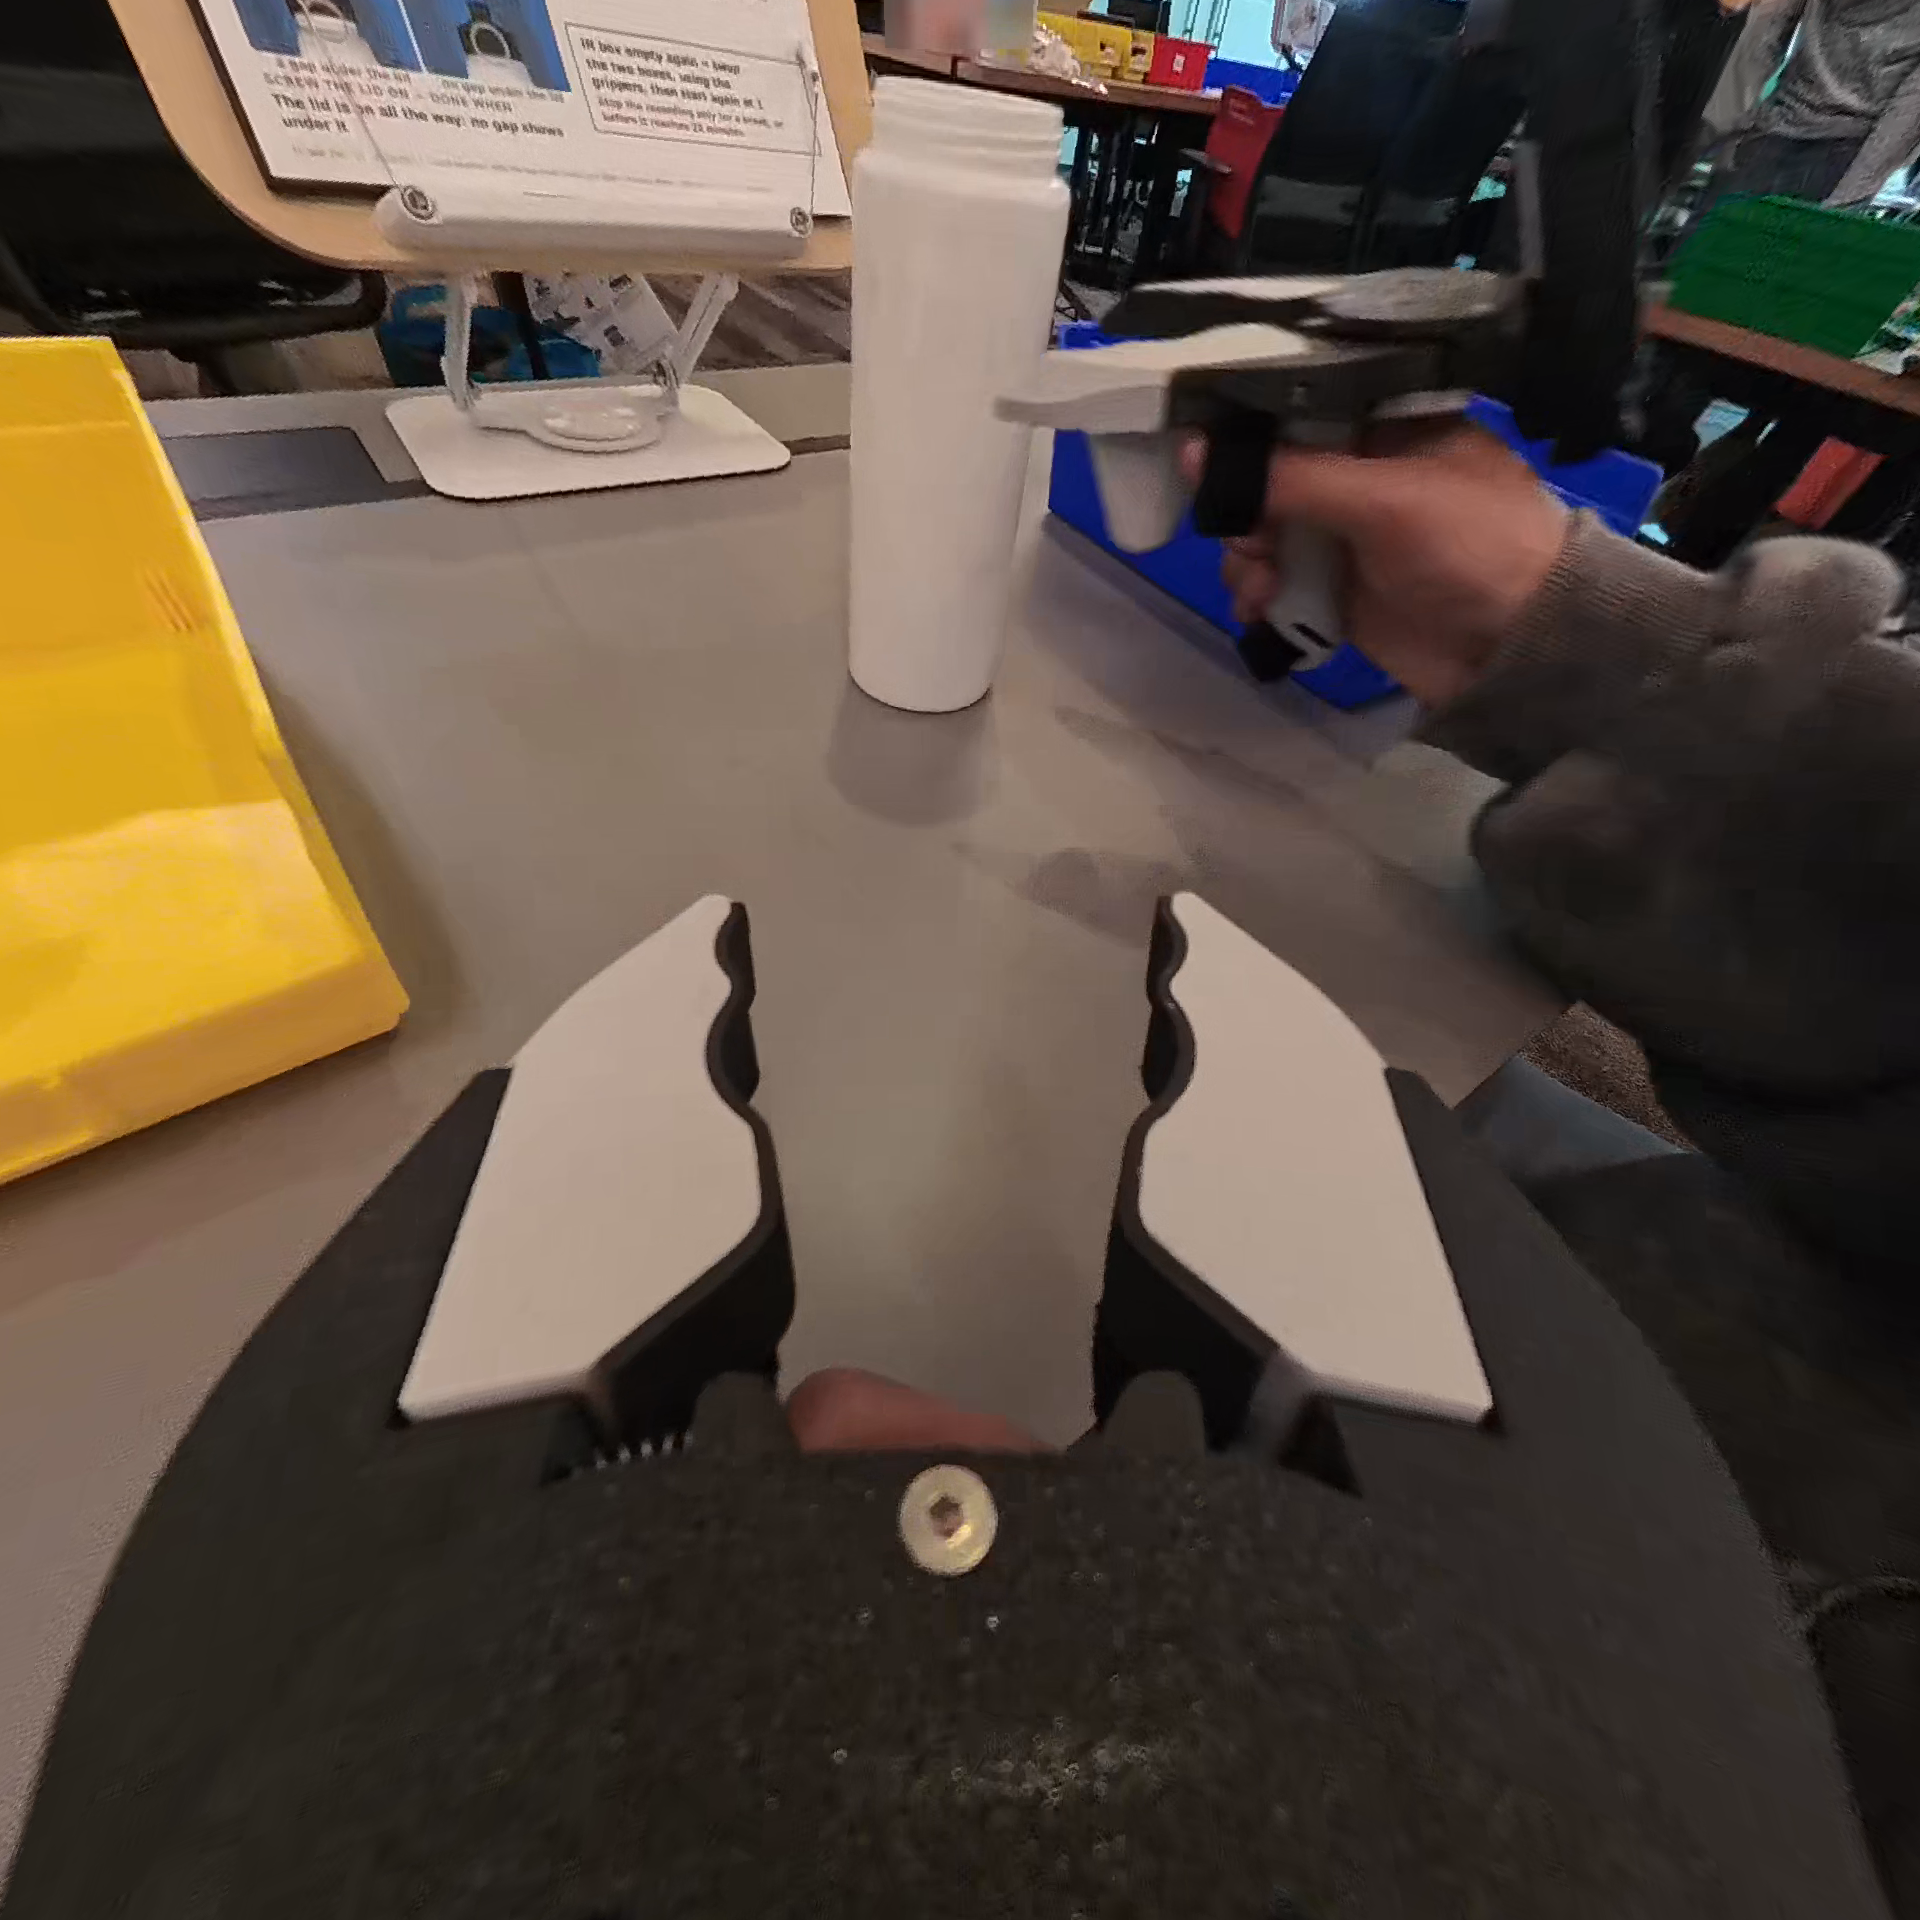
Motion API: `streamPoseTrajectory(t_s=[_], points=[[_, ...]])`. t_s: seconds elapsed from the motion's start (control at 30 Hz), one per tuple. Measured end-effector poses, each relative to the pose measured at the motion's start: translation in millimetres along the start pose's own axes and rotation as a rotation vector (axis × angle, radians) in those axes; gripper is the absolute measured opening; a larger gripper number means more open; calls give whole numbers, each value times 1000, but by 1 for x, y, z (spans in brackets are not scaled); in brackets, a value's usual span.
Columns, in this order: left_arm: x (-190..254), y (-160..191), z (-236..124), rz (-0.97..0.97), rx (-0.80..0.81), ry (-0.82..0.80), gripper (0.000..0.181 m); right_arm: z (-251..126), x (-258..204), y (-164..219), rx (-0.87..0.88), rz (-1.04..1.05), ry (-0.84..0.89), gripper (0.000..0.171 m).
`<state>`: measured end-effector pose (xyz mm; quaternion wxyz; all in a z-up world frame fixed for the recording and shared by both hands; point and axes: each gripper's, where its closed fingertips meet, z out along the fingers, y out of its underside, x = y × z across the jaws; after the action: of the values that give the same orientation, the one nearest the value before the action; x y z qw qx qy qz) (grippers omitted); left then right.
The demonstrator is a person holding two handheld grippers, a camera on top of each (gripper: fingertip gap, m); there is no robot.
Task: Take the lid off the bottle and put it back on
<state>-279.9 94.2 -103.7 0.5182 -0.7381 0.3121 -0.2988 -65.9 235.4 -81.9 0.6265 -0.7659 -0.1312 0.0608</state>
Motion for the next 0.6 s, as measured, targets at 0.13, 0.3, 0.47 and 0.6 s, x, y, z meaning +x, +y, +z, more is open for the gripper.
streamPoseTrajectory(t_s=[0.13, 0.3, 0.47, 0.6], points=[[-5, 0, 1, 22, 5, -21, 72, 56, -1, 3, 3, 118, -83, 112], [-7, 3, 1, 20, -4, -25, 71, 52, 2, -16, 48, 139, -106, 87], [-3, 0, 2, 3, 1, 0, 71, -23, 33, -76, 126, 179, -73, 87], [9, 2, 5, 47, -10, 28, 71, -103, 94, -141, 231, 412, -59, 88]])
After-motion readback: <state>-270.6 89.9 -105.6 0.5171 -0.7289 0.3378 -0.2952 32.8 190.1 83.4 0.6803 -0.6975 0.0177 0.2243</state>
